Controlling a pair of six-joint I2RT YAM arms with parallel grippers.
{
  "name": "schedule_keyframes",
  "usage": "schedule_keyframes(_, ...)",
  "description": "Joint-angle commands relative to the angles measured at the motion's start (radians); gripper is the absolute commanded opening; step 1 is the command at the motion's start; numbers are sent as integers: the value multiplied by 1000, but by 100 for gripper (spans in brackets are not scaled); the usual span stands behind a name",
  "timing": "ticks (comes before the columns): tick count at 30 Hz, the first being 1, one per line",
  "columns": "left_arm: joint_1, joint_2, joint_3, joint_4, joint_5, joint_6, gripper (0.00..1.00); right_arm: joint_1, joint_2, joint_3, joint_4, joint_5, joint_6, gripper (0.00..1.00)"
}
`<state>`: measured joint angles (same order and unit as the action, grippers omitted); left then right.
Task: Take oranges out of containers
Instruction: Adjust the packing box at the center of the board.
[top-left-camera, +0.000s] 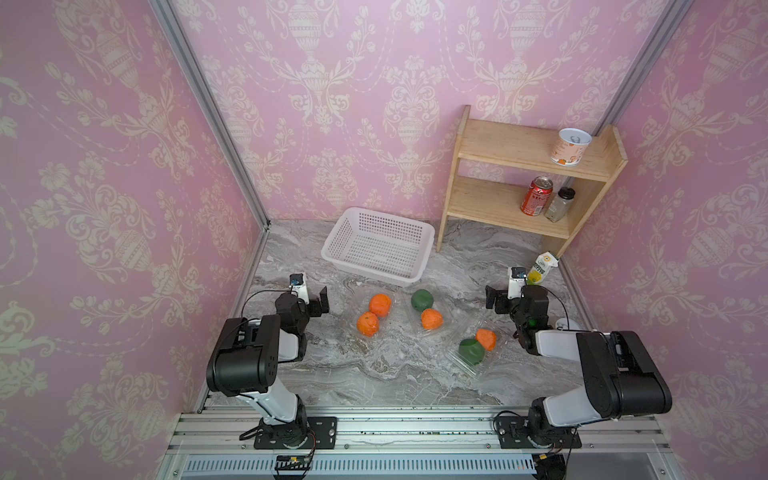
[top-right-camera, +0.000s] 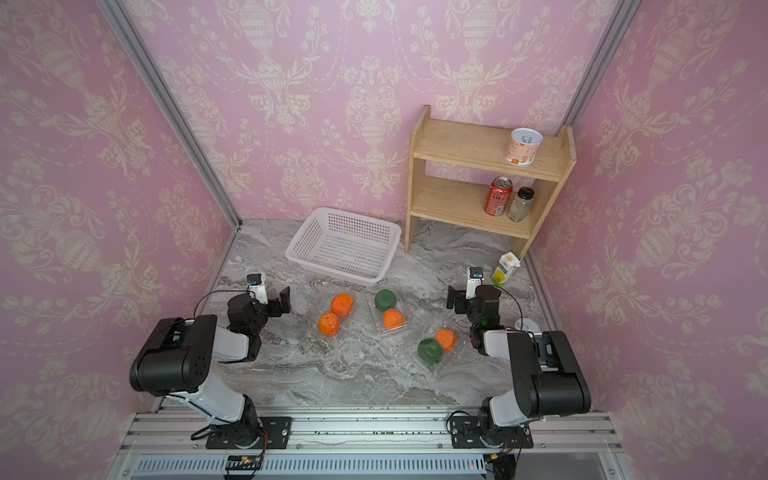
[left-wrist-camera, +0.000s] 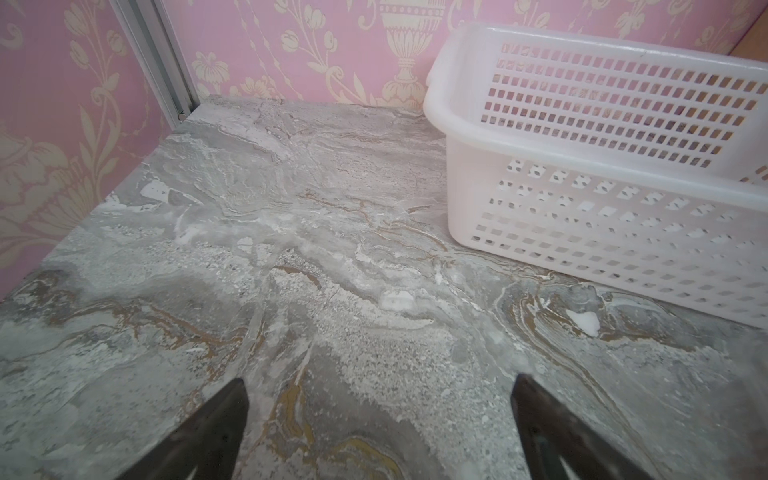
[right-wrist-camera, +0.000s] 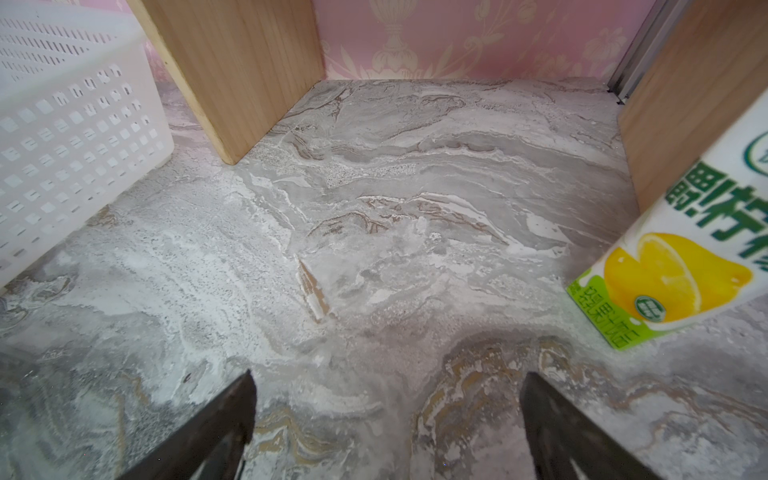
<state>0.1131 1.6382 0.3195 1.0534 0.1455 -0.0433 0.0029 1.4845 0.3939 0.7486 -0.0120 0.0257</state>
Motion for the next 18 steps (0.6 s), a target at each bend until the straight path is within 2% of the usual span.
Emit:
schedule_keyframes(1, -10, 3, 27, -20, -46, -15, 99, 5, 13, 22, 12, -9, 0, 100)
schedule_keyframes(8, -38, -3, 30, -31, -113, -1, 99, 9, 10, 22, 14, -4, 2, 100)
schedule_keyframes(13, -39, -48, -17, 20, -210, -30, 99, 8, 5, 29, 1, 10, 7, 100)
schedule_keyframes(15, -41, -103, -31, -3, -239, -31, 99, 8, -17, 64, -81, 42, 20, 100)
schedule_keyframes(18, -70, -176, -32, -68, -303, -12, 99, 8, -15, 201, -325, 46, 28, 100)
